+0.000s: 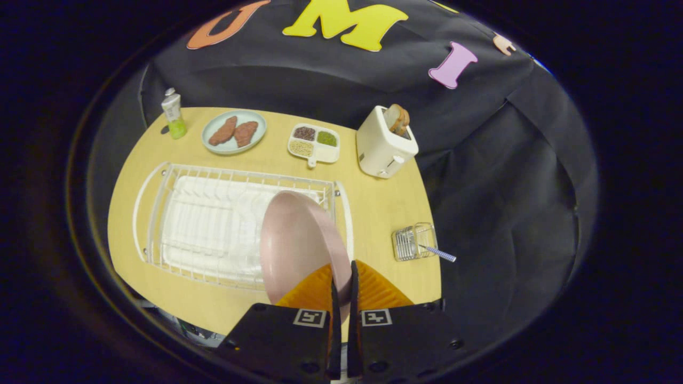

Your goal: Take the plate from the dish rack, then take the spoon from the basket and place it into the plate.

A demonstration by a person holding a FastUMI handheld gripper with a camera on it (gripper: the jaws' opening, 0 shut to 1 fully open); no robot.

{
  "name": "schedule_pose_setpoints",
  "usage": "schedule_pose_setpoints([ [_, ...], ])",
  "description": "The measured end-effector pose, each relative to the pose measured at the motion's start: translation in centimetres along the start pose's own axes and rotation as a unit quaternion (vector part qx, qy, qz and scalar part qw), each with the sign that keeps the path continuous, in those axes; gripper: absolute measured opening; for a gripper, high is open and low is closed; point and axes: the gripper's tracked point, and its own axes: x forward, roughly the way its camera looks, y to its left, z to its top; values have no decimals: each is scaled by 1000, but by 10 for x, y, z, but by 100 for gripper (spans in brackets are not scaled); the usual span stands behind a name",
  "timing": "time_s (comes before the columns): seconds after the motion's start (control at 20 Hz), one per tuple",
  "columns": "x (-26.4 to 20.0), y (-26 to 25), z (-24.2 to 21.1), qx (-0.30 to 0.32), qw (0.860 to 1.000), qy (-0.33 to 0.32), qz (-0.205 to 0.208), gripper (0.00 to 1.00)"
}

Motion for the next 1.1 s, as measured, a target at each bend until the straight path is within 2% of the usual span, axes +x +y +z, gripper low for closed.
schedule_pose_setpoints([
  [0.25,-13,1,-74,8,995,-24,94,10],
  [0.45,26,3,-130,32,992,-11,125,10],
  [0.6,61,11,-161,69,984,23,165,10],
  [0.7,85,14,-173,86,976,36,196,10],
  [0.8,99,22,-179,104,963,47,243,11],
  [0.9,115,21,-184,120,952,60,274,13],
  [1.0,131,19,-185,130,946,65,291,14],
  [1.1,147,19,-190,130,945,71,293,17],
])
